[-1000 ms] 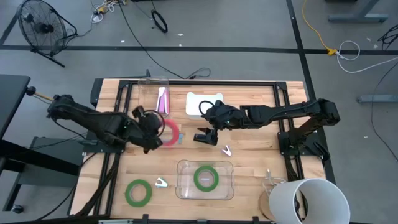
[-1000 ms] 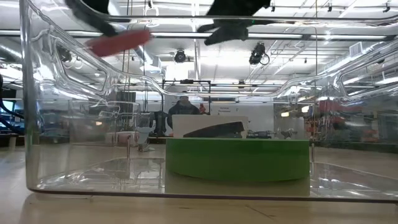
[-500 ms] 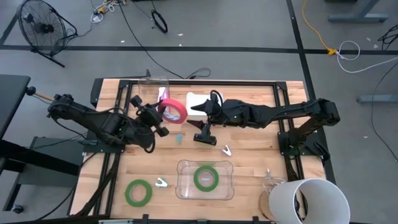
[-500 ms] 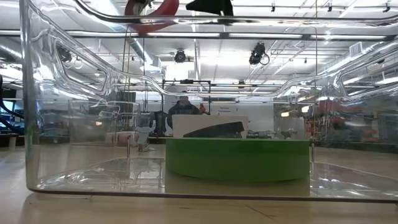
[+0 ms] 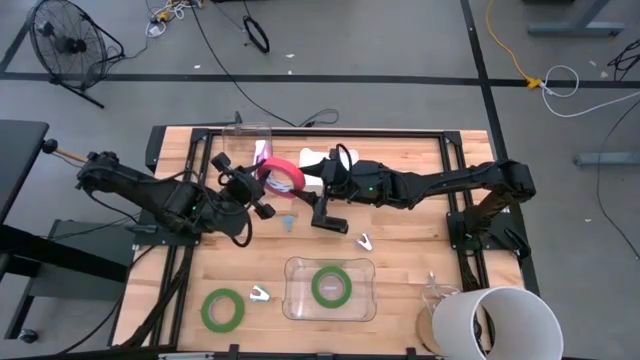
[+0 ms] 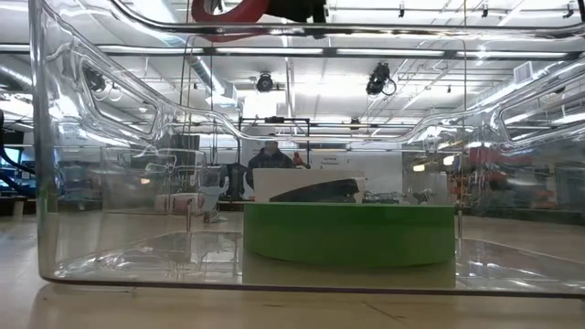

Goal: Pick and place Stapler, Stapler remover, tape
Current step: Put the pink tape into the bottom transparent bin

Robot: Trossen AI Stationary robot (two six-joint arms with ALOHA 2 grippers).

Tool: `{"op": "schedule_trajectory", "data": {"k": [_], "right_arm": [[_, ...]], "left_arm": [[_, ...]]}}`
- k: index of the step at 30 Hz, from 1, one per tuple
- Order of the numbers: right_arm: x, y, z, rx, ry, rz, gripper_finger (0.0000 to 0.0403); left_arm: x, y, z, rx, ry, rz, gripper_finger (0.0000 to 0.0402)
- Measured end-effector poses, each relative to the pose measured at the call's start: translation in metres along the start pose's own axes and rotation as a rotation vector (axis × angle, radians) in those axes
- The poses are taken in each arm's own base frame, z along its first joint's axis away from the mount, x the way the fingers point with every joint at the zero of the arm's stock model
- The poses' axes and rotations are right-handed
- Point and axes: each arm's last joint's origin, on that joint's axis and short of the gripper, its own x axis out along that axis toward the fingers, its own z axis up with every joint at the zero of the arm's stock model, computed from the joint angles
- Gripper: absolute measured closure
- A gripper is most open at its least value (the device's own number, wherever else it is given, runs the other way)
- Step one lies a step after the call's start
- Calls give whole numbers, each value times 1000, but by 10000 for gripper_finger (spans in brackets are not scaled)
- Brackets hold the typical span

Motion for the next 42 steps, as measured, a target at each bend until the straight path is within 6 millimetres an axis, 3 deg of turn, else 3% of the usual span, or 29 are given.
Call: {"op": "schedule_trajectory", "data": {"k": [4,6,9,10,13,21,25,29,32,35,42], "right_arm": [[1,0,0,-21,-16,-20,159],[1,0,-1,-33,-3,-19,206],[1,-1,-4,-28,22,-31,309],[1,0,-4,-32,25,-25,316],[1,0,-5,-44,48,-22,315],[-16,1,0,-93,142,11,316],[-33,6,6,-69,208,21,316],[-53,12,-7,-62,409,1,316],[-73,16,-8,-43,494,-90,316],[-81,29,-8,7,511,-75,316],[-101,81,-19,127,587,149,316]], "left_arm": [[3,-7,0,25,1,-2,319],[4,-10,0,34,4,-1,319],[4,-11,-1,44,6,4,319],[4,-10,-1,43,6,12,319],[6,-10,-1,40,9,6,314],[5,-12,1,66,7,-43,230],[3,-13,2,69,0,-72,223],[0,-5,5,93,-17,48,232],[-4,-9,2,125,-24,70,239],[-11,-5,3,110,-41,72,244],[-17,0,4,101,-55,60,253]]}}
